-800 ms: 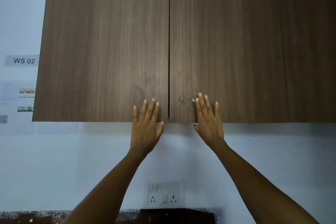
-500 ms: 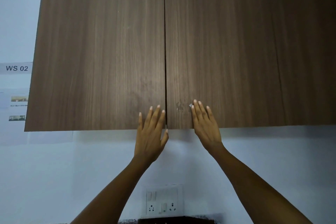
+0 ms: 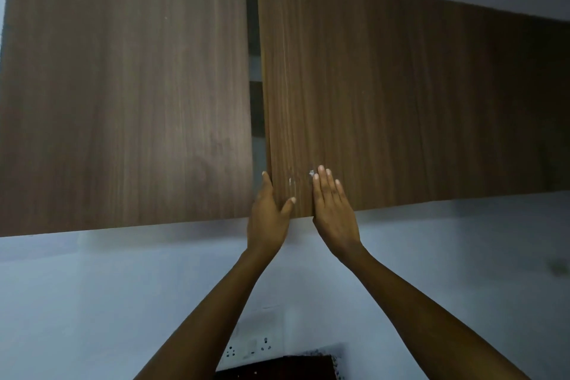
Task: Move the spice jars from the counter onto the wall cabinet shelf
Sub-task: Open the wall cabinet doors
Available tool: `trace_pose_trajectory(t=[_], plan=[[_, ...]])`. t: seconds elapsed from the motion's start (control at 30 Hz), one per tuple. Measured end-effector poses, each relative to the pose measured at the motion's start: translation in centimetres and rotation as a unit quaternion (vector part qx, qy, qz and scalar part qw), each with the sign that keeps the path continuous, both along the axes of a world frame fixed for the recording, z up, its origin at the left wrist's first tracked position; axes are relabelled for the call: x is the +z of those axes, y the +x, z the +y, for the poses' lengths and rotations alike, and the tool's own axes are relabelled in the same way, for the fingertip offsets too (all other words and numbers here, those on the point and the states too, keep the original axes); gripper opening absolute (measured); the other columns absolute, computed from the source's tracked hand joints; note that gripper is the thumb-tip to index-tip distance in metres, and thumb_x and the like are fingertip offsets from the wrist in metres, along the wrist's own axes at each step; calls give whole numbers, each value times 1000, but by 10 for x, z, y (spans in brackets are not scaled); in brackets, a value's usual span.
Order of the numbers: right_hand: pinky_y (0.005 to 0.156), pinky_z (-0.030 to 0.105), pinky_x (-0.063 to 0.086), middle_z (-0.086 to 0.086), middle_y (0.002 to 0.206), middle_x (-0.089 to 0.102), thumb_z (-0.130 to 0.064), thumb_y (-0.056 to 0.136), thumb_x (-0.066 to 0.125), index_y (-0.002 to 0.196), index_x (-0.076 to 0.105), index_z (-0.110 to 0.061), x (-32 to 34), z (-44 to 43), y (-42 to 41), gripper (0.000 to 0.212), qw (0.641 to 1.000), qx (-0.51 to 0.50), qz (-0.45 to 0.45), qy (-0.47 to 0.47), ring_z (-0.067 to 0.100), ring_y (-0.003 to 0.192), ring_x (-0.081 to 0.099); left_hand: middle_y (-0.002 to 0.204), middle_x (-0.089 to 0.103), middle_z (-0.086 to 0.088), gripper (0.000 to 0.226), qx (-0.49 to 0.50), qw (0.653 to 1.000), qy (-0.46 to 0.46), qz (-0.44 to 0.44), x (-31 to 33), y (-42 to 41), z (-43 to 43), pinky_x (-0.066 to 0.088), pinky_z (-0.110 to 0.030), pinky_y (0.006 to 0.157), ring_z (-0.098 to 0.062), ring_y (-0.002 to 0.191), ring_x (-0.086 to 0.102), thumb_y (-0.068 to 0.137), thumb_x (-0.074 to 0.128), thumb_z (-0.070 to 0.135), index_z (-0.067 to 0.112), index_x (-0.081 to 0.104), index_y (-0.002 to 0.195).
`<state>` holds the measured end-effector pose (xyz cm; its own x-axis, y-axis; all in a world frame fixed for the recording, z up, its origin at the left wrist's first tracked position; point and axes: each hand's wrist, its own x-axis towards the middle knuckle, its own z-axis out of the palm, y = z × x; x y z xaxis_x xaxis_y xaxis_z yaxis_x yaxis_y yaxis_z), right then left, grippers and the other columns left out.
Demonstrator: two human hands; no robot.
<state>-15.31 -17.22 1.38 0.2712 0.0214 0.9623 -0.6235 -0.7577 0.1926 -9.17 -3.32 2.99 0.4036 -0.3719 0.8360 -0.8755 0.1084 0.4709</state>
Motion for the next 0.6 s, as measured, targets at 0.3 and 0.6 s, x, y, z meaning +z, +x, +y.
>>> trace_pose_trajectory(t=[0.3,0.6], plan=[[97,34,36,20,145,36,-4,64,82,138,30,3,-3,21,-38,91,992,91,-73,49,30,134,26,137,52,-5,70,-49,994,-81,55,-4,-41,7,48,-46,97,-24,120,55,85,67,16,18,31,146],[92,30,45,14,149,30,-16,75,77,143,25,-1,-10,27,-89,87,983,132,-104,77,28,135,33,137,52,-3,67,-44,991,-118,46,-11,-118,25,47,-40,99,-24,120,55,84,69,18,17,36,143]])
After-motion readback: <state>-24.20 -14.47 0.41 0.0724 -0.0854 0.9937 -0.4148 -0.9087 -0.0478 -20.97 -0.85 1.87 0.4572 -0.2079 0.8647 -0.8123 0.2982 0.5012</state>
